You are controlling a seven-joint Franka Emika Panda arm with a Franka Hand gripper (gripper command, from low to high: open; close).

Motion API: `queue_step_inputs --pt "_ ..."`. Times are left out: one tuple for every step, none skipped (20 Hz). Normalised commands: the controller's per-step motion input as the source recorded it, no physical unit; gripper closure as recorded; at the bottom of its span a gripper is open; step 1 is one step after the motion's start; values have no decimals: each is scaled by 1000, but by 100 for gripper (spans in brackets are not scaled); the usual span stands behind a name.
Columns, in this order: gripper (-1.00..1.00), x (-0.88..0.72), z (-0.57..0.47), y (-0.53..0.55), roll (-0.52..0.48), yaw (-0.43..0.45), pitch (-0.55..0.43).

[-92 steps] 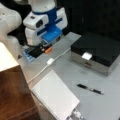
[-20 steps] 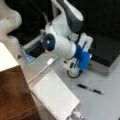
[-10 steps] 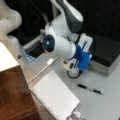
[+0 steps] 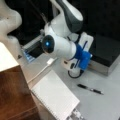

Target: Open the box. Pick up the pen. Place the pen in the box. Pick up the book. Place the book on the shelf.

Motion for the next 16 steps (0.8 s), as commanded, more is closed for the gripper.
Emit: queue_step_inputs --pt "100 -7 12 -30 145 -10 109" --pt "100 -2 37 -9 112 -32 141" --pt "100 14 70 20 80 -46 164" --pt "100 32 106 53 52 -53 177" --pt "100 44 154 90 25 -50 182" --pt "100 54 195 126 -5 -41 182" --pt "100 55 240 163 -35 -29 181" --pt "100 53 250 177 -49 -13 168" --pt "100 46 268 189 -85 0 191" --pt "100 42 266 190 -98 14 184" --pt "100 37 292 202 -112 28 188" --pt "100 36 335 225 -122 41 192" --pt "100 48 368 249 -139 50 204" --pt "100 69 393 268 -147 59 201" --pt "100 81 395 279 -147 73 188" --pt "100 101 402 292 -146 88 179"
